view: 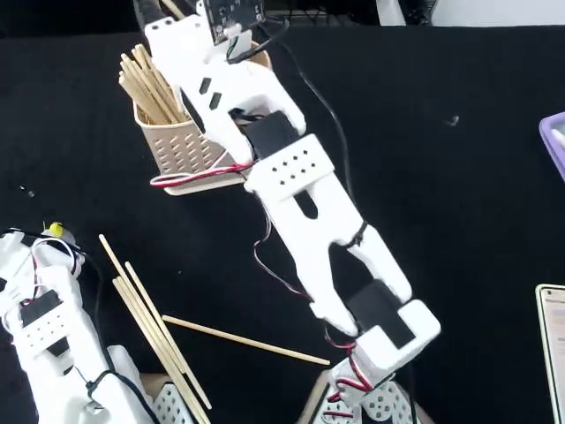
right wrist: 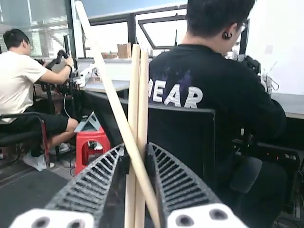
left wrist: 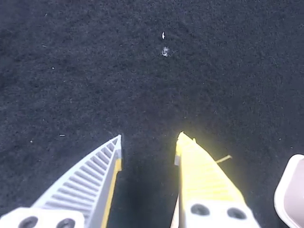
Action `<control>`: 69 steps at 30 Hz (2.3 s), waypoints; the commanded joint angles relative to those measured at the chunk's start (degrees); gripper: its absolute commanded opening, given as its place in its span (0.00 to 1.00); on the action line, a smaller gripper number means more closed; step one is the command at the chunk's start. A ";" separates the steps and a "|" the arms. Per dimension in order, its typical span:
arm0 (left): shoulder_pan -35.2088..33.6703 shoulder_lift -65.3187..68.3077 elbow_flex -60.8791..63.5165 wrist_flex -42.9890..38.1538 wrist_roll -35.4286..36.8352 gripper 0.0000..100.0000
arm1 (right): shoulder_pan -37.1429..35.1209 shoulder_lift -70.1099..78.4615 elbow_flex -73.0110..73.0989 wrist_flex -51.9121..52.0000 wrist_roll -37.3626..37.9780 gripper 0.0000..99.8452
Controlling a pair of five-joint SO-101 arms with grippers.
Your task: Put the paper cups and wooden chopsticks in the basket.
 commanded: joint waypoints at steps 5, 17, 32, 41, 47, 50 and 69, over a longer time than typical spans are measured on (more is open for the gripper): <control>0.57 -1.05 -2.42 -1.05 -0.18 0.19 | 1.05 2.86 -7.08 -1.41 -0.44 0.01; 0.66 -1.05 -2.51 -1.05 -2.46 0.19 | 0.88 8.04 -6.81 0.62 -0.70 0.01; 0.66 -1.05 -2.51 -1.05 -2.46 0.19 | 0.79 -0.75 -5.23 14.33 -4.66 0.01; 0.66 -1.05 -2.51 -1.05 -2.46 0.19 | -2.37 -10.68 10.42 6.24 -4.40 0.01; 0.66 -1.05 -2.51 -1.05 -2.46 0.19 | -3.16 -14.11 21.93 -4.40 -2.64 0.01; 0.66 -1.05 -2.51 -1.05 -2.46 0.19 | -3.25 -14.64 24.40 -6.07 0.09 0.01; 0.66 -0.53 -1.98 -3.43 -2.46 0.19 | -11.69 -47.25 60.18 -2.20 0.35 0.01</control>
